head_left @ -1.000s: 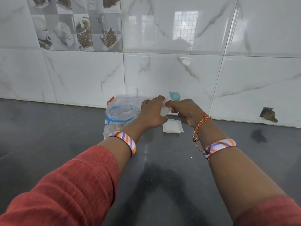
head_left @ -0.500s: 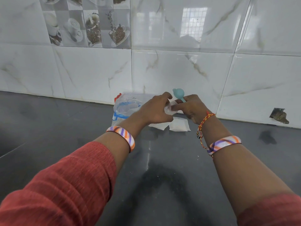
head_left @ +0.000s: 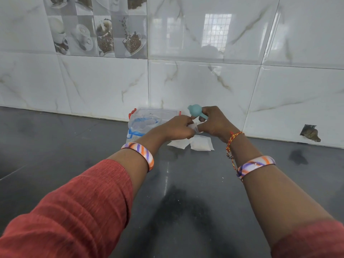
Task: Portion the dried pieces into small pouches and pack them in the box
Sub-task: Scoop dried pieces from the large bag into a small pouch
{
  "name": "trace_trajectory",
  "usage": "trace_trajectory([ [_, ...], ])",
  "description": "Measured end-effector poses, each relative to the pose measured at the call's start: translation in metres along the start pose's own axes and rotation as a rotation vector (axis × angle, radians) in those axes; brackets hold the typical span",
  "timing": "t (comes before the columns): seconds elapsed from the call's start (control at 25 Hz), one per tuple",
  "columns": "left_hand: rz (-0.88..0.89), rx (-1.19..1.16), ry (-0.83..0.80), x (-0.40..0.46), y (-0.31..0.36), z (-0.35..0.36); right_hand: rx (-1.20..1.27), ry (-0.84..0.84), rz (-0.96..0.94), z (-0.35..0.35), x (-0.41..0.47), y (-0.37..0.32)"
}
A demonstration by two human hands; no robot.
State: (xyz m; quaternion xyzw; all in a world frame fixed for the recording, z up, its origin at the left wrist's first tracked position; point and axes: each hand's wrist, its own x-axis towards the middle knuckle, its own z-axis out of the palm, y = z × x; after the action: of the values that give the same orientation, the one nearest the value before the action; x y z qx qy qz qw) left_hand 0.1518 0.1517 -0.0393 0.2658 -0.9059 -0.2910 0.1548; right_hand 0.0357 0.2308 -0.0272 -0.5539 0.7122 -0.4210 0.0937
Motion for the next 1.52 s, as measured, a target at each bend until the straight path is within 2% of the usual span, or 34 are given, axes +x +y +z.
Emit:
trace_trajectory([
  [0.08, -0.014, -0.013, -0.038, -0.003, 0.001, -0.002, -0.187, -0.031, -0.029, -0.001, 0.002, -0.001],
  [0.28, 0.039, -0.020, -0.075, -0.014, 0.003, -0.006, -0.357, -0.063, -0.006, -0.002, 0.002, -0.004],
  [0.36, 0.035, -0.029, -0.071, -0.016, 0.002, -0.006, -0.305, -0.049, -0.014, -0.003, 0.002, -0.006],
  [0.52, 0.018, -0.072, -0.046, -0.020, 0.003, -0.007, 0.203, 0.110, -0.061, 0.002, -0.004, -0.010],
  [0.6, 0.030, -0.119, -0.050, -0.023, 0.007, -0.008, 0.333, 0.136, -0.063, 0.003, -0.008, -0.012],
  [0.68, 0.067, -0.146, -0.027, -0.022, 0.011, -0.010, 0.262, 0.093, -0.042, 0.001, -0.006, -0.012],
  [0.8, 0.081, -0.020, 0.111, -0.018, 0.013, -0.010, -0.017, 0.009, 0.113, 0.003, 0.004, -0.011],
  [0.96, 0.174, 0.065, 0.145, -0.020, 0.008, -0.012, 0.110, 0.017, 0.203, 0.014, 0.010, -0.018],
  [1.08, 0.217, 0.201, 0.173, -0.023, 0.002, -0.021, -0.134, -0.003, 0.227, 0.021, 0.013, -0.018],
  [1.2, 0.207, 0.234, 0.173, -0.024, -0.004, -0.025, 0.072, 0.015, 0.169, 0.029, 0.024, -0.028],
  [1.32, 0.130, 0.299, 0.215, -0.025, -0.015, -0.046, 0.200, -0.106, 0.215, 0.031, 0.030, -0.037],
  [1.44, -0.091, 0.305, 0.367, -0.023, -0.040, -0.078, 0.392, -0.187, 0.320, 0.033, 0.037, -0.033],
  [1.52, -0.257, 0.281, 0.484, -0.021, -0.059, -0.092, 0.393, -0.160, 0.247, 0.040, 0.038, -0.035],
])
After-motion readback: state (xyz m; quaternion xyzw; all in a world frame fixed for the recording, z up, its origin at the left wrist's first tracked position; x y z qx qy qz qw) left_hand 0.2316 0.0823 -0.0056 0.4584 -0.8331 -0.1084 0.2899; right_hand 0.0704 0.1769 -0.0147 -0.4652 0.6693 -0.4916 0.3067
